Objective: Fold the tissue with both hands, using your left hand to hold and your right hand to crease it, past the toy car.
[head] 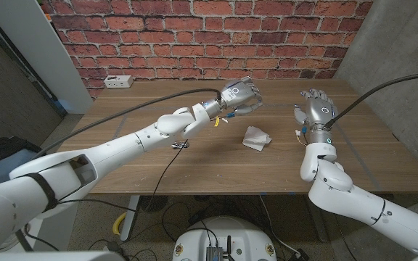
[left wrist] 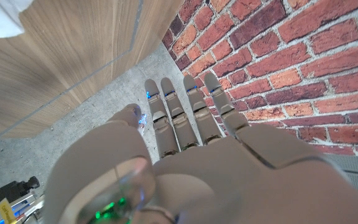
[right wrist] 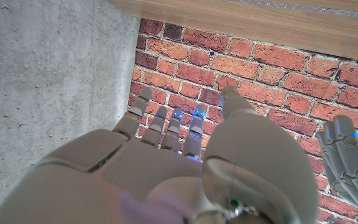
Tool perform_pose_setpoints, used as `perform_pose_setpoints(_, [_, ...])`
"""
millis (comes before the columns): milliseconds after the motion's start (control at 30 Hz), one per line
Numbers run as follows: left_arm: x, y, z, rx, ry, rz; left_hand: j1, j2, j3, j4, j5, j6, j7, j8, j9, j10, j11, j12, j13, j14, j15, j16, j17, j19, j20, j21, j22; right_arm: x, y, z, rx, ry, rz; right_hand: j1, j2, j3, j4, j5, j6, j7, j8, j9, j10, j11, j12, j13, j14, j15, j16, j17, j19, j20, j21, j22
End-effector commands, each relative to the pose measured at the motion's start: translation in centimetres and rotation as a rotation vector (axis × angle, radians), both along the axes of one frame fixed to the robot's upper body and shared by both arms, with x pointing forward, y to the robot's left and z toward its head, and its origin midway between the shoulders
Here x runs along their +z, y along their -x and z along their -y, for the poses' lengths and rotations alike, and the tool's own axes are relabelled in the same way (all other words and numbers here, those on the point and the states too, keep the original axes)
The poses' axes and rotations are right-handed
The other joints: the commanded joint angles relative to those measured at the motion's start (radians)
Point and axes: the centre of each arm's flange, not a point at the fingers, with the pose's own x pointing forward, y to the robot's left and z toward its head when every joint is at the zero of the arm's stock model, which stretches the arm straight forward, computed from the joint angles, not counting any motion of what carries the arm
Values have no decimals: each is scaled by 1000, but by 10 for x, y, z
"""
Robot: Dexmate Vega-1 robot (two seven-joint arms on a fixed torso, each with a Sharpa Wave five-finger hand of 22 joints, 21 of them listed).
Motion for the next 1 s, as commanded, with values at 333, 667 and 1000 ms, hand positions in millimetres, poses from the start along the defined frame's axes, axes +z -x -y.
perform_pose_setpoints(333, [5, -5, -8, 70, -72, -319, 1, 15, 112, -43, 35, 151, 35, 28, 12, 144, 16, 44, 23, 153, -60, 48, 23, 76, -11, 55, 4, -4, 9, -13, 20, 2, -2, -8, 0, 11, 0, 0, 11, 2, 1, -1, 16, -3, 5, 3, 11, -12, 3, 0, 10, -3, 4, 4])
perform_pose_setpoints(667, [6, -12, -4, 98, -127, -455, 0, 12, 133, -53, 43, 154, 47, 22, 15, 147, 31, 42, 30, 168, -49, 57, 34, 118, -16, 80, 5, -6, 9, -14, 26, -10, -1, -11, 0, 14, 0, 0, 17, 3, -1, -1, 22, -4, 4, 3, 15, -13, 2, -1, 11, -4, 3, 4])
perform_pose_setpoints(1000, [0, -19, 3, 113, -154, -535, -45, -18, 164, -81, 51, 108, 51, -22, 15, 106, 34, 4, 27, 54, -21, -19, 6, -31, 30, 49, 2, -8, 10, -13, 26, -18, -2, -14, 0, 18, -1, 0, 20, 2, -3, -1, 29, -3, 4, 3, 20, -16, 2, -2, 11, -3, 1, 4])
